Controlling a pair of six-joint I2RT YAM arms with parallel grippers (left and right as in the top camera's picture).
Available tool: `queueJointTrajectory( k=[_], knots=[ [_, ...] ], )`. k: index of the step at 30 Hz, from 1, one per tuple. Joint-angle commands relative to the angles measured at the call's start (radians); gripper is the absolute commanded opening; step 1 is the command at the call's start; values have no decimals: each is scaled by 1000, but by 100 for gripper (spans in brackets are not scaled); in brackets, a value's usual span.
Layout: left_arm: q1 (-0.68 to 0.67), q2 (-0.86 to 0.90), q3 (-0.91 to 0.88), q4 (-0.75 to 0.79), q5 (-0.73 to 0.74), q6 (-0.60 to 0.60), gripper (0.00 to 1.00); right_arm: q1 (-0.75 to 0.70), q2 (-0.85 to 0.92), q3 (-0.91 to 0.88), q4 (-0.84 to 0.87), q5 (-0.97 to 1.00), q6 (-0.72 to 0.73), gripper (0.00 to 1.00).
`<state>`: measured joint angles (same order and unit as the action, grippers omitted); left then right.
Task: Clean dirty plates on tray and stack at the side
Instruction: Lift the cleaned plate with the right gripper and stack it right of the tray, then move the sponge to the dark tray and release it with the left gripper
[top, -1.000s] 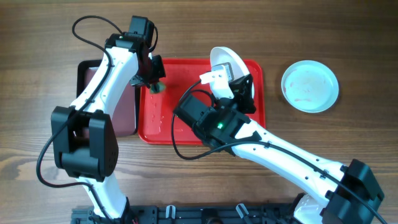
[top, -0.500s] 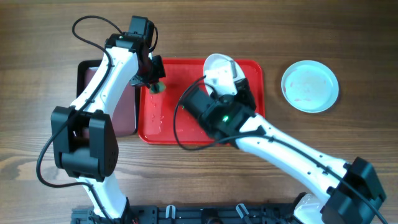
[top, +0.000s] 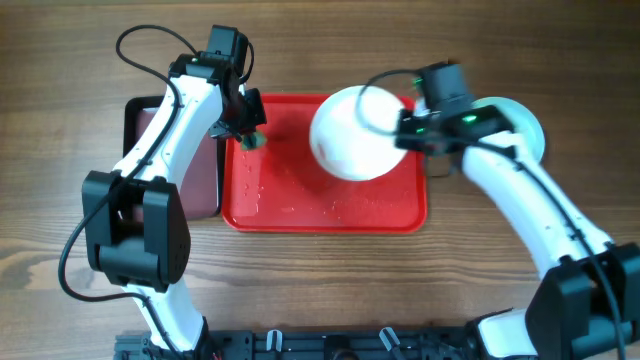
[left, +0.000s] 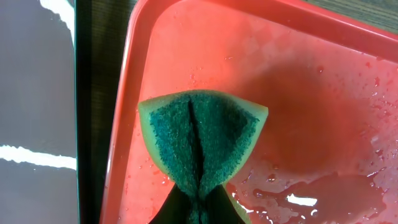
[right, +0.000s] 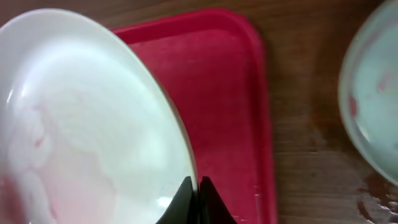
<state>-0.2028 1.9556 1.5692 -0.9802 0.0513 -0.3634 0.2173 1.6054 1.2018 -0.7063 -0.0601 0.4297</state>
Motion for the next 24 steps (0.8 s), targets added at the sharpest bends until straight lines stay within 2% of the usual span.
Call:
queueJointTrajectory(
  k=[1,5,10,14,18,19,21,24],
  knots=[
    [-3,-35,13,2,14,12,4,-201,-8,-40,-8,-98,51,4],
    [-4,-35,13,2,13,12,4,-413,-8,-107,38,-99,71,4],
    [-5,-35,13,-1,27,12,4,-624,-8,-251,206,-97,71,4],
    [-5,-35,13,-1,31,12,4,-687,-7,-322,340,-97,68,5],
    [-5,-35,13,-1,31,12,4,-685,7,-331,374,-96,68,5],
    [-5,-35,13,-1,31,12,4,-685,11,-331,373,-93,68,8],
    [-4,-35,13,-3,30,13,4,-685,13,-331,372,-94,67,33],
    [7,-55,16,-17,30,20,4,-685,11,-331,365,-182,39,38]
  ],
)
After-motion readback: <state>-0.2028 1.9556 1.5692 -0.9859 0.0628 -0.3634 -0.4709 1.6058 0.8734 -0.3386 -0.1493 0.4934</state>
